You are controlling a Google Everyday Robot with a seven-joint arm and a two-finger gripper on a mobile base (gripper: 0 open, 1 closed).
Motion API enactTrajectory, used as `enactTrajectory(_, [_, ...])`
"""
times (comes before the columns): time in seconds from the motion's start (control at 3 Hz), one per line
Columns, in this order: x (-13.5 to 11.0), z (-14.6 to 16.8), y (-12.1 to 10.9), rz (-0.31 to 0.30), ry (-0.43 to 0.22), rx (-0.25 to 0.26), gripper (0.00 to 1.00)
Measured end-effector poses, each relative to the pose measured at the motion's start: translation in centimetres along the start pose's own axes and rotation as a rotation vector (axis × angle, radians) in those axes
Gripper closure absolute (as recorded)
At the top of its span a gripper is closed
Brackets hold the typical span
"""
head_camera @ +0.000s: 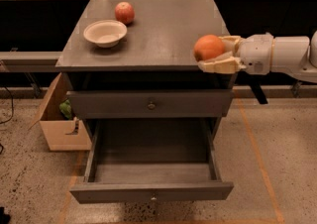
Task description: Place orange into middle drawer
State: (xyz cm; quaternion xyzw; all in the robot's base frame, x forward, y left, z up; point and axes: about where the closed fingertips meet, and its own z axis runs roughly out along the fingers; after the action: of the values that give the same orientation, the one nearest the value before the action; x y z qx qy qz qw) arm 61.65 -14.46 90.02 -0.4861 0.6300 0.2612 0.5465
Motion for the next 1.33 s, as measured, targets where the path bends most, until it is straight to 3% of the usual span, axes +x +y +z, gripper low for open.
enactTrajectory(0.33, [0.9, 0.9, 2.6, 0.048, -0.004, -0.010, 1.00])
enactTrajectory(0.67, [2.3, 2.9, 7.5, 0.107, -0.014, -0.034, 1.00])
enactTrajectory(1.0, [6.7, 5.9, 12.4, 0.114, 0.056, -0.076, 1.00])
enactTrajectory(1.33, [10.6, 7.3, 14.1, 0.095, 0.129, -0.115, 1.00])
